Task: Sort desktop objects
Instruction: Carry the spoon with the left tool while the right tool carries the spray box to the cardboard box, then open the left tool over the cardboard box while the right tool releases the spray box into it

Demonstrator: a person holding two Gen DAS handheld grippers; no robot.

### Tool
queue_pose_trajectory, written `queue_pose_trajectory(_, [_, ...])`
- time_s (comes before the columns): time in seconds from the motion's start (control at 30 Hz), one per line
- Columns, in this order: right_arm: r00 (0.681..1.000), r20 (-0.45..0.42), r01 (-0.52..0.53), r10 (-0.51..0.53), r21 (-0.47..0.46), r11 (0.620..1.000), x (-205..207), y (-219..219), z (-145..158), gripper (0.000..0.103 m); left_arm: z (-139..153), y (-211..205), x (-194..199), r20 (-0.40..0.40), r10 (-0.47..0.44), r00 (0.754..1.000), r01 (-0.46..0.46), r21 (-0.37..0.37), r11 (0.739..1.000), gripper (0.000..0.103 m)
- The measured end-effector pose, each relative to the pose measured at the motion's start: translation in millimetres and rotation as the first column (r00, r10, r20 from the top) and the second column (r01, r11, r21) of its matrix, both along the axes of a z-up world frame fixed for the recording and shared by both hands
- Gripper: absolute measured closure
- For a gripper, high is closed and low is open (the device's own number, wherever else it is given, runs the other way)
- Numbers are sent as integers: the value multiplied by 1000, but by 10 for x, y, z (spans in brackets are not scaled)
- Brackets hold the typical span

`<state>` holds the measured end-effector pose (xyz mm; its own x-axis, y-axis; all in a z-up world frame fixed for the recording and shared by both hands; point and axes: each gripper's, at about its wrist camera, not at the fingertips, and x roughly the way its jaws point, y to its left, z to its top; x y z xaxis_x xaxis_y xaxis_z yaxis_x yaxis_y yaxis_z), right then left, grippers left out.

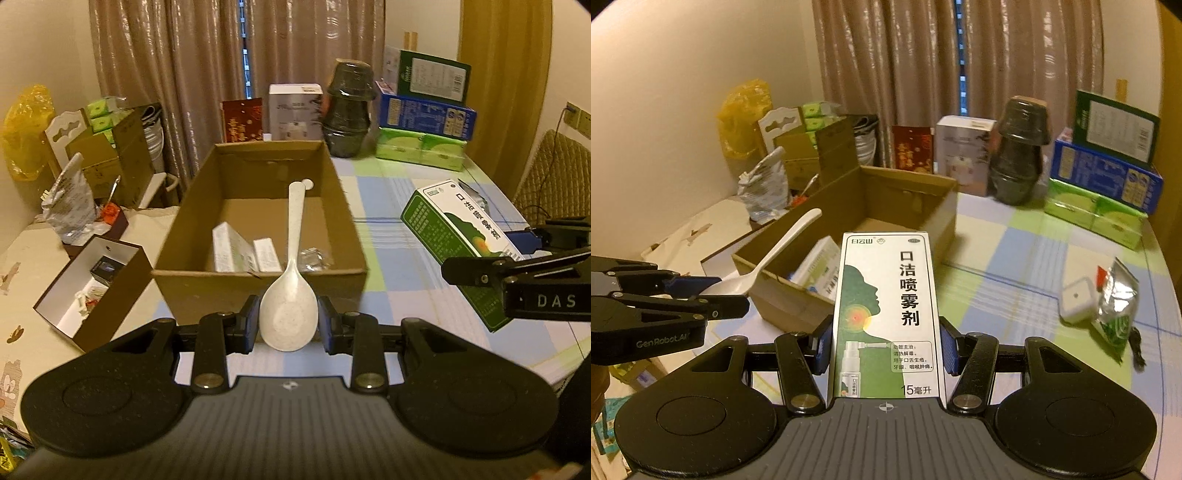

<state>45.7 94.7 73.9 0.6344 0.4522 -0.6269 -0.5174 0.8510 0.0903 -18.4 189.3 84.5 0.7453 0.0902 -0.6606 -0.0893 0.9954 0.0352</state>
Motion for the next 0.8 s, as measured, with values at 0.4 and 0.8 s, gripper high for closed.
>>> queue_pose_trajectory(0.4, [999, -24, -26, 27, 11, 1000, 319, 480, 34, 51, 82, 371, 221, 25, 17, 1000, -17, 4, 1000, 75])
queue_pose_trajectory(0.8, [998, -60, 3, -3, -1, 1000, 777, 772, -67, 51, 14, 685, 588, 9, 12, 1000, -12, -14, 1000, 75])
